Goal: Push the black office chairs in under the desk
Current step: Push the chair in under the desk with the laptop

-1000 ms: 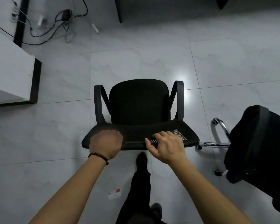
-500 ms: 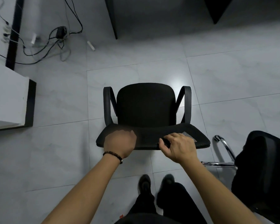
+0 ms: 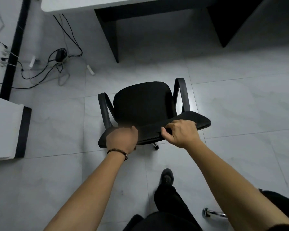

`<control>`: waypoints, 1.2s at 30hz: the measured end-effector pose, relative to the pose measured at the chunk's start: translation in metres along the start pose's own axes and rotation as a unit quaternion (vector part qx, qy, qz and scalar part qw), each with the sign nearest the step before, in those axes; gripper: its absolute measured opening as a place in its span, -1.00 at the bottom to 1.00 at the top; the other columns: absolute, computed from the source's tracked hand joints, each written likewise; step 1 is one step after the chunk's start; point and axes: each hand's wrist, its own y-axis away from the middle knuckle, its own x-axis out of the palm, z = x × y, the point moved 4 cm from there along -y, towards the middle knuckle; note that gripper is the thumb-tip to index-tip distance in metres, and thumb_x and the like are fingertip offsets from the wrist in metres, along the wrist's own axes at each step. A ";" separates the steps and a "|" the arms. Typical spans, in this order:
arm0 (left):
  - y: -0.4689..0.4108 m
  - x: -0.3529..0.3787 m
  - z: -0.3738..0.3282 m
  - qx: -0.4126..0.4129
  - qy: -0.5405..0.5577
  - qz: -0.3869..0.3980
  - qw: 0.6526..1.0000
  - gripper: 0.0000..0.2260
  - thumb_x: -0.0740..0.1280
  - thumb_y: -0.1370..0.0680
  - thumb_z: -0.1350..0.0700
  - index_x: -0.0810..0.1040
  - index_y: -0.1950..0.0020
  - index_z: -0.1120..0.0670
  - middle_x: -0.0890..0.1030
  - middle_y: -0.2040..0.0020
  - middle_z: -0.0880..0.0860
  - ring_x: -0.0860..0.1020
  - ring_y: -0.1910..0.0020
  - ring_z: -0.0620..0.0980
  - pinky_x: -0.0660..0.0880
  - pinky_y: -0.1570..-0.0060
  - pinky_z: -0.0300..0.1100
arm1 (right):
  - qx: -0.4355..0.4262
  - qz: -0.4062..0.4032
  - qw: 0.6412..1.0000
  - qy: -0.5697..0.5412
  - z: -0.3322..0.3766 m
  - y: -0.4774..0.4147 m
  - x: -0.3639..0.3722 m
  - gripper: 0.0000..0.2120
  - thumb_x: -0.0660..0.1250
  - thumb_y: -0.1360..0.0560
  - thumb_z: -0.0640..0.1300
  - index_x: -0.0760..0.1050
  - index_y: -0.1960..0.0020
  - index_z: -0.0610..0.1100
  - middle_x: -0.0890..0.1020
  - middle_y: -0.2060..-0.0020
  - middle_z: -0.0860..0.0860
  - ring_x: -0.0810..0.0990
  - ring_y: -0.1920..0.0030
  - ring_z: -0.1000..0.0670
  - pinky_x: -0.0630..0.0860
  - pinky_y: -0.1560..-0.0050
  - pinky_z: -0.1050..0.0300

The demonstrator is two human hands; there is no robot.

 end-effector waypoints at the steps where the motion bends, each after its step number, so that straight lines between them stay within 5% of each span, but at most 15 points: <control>1: -0.016 -0.004 -0.002 -0.003 -0.003 -0.001 1.000 -0.48 0.03 -0.59 -0.15 0.49 0.45 0.05 0.46 0.52 -0.03 0.44 0.50 -0.04 0.48 0.43 -0.16 | -0.003 0.001 1.000 -0.004 -0.004 -0.019 0.000 -0.42 -0.06 -0.49 0.30 0.65 0.22 0.04 0.57 0.37 0.06 0.55 0.35 -0.02 0.24 0.41 0.20; 8: -0.139 -0.042 0.030 0.010 -0.031 -0.014 0.999 -0.50 0.05 -0.59 -0.13 0.45 0.47 0.04 0.44 0.54 -0.03 0.43 0.51 -0.02 0.29 0.48 -0.23 | 0.014 0.024 0.999 -0.029 0.015 -0.134 0.002 -0.42 -0.04 -0.51 0.31 0.58 0.30 -0.02 0.53 0.40 0.05 0.52 0.37 -0.02 0.32 0.44 0.21; 15: -0.274 -0.079 0.056 0.032 -0.020 -0.033 0.999 -0.47 0.06 -0.58 -0.16 0.47 0.49 0.05 0.45 0.54 -0.02 0.44 0.52 -0.01 0.40 0.46 -0.17 | 0.055 0.031 0.998 -0.024 0.027 -0.261 0.001 -0.40 -0.06 -0.51 0.31 0.60 0.30 0.00 0.52 0.42 0.08 0.49 0.41 0.02 0.37 0.43 0.22; 23: -0.407 -0.111 0.051 0.066 -0.038 -0.017 0.997 -0.44 0.02 -0.59 -0.17 0.47 0.49 0.07 0.41 0.55 -0.02 0.39 0.54 -0.02 0.27 0.52 -0.22 | 0.097 0.033 0.994 -0.034 0.010 -0.386 -0.009 -0.52 0.03 -0.53 0.28 0.65 0.17 0.10 0.56 0.34 0.09 0.41 0.39 0.04 0.13 0.42 0.24; 36: -0.506 -0.122 0.027 0.065 -0.048 -0.022 0.996 -0.43 0.00 -0.59 -0.18 0.43 0.50 0.07 0.41 0.54 0.00 0.39 0.53 -0.01 0.31 0.50 -0.21 | 0.114 0.018 0.993 -0.025 -0.026 -0.477 -0.013 -0.53 0.09 -0.53 0.26 0.68 0.22 0.07 0.59 0.34 0.11 0.35 0.40 0.07 0.13 0.43 0.26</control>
